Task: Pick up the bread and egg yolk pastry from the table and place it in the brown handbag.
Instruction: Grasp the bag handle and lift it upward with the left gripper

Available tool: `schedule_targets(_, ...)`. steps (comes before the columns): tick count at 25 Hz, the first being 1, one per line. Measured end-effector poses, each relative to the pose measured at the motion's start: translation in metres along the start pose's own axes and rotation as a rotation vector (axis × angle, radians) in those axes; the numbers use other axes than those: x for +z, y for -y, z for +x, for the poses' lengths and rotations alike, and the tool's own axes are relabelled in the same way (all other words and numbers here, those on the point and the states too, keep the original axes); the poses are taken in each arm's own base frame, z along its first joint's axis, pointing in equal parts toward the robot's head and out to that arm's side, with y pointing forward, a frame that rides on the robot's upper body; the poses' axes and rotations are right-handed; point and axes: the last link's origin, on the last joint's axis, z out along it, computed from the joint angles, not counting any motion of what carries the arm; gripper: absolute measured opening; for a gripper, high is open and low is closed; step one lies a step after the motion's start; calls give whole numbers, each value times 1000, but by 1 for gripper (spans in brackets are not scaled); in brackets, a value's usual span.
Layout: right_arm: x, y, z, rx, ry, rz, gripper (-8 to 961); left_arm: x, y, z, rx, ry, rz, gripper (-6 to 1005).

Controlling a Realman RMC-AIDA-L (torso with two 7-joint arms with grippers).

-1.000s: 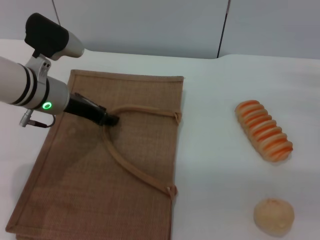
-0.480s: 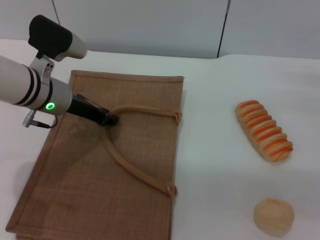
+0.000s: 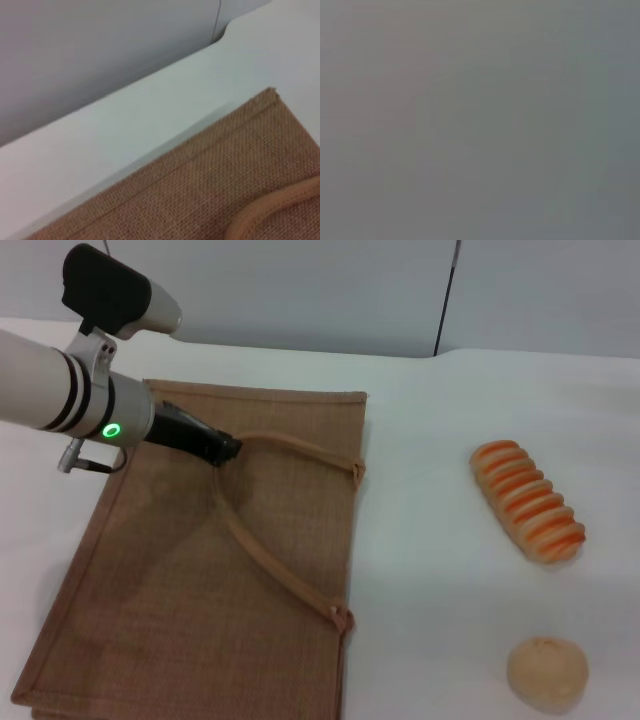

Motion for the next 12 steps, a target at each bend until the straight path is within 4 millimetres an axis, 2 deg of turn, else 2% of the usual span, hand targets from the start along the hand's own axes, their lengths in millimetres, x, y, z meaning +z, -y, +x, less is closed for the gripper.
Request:
schedule_targets(6, 1, -2, -1, 0, 0, -5, 762, 2, 0, -5, 0, 16, 2, 122)
schedule_targets(12, 0, 0, 1, -2, -3, -1, 762, 0, 1, 1, 10, -8, 8, 120)
